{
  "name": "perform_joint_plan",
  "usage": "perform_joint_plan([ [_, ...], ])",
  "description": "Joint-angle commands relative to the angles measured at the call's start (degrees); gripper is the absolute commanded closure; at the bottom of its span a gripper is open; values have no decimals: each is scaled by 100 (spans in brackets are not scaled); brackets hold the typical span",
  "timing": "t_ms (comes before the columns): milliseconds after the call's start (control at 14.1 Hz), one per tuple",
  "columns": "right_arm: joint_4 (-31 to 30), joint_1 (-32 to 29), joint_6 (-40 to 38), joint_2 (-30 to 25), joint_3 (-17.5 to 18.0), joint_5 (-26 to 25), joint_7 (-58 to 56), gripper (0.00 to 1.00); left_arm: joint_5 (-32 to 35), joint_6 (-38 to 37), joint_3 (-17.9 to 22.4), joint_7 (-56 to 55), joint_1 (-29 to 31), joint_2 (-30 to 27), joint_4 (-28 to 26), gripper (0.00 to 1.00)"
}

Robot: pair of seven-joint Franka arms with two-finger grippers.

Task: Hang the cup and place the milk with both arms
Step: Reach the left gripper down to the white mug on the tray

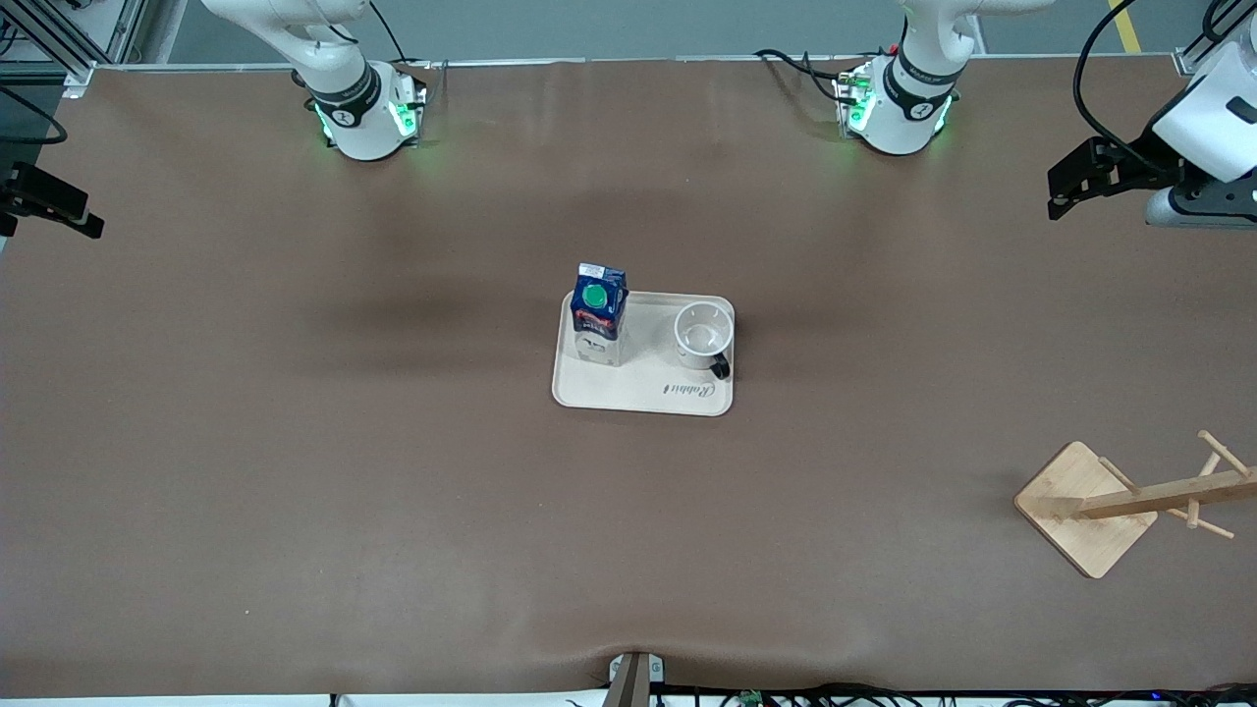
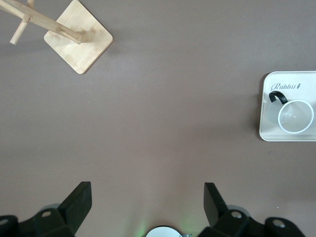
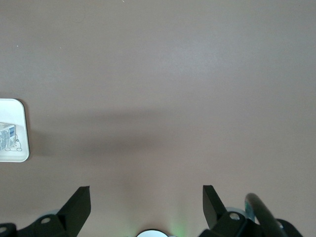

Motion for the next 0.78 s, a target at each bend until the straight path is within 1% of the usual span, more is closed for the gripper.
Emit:
perform_joint_plan([
  [0, 192, -113, -111, 97, 69, 33, 69, 0, 43, -125, -9, 24, -17, 54, 136, 0],
  [142, 183, -122, -111, 114, 69, 33, 69, 0, 44, -117, -44, -11, -52, 81, 145, 0],
  [355, 183, -148, -111, 140, 69, 33, 69, 0, 44, -117, -273, -150, -53, 326, 233, 0],
  [497, 183, -157, -111, 140, 69, 42, 69, 0, 44, -38, -570, -737, -52, 432, 110, 0],
  [710, 183, -148, -111, 140, 78, 51, 69, 0, 26, 286, -1019, -1652, -44, 669, -65, 0],
])
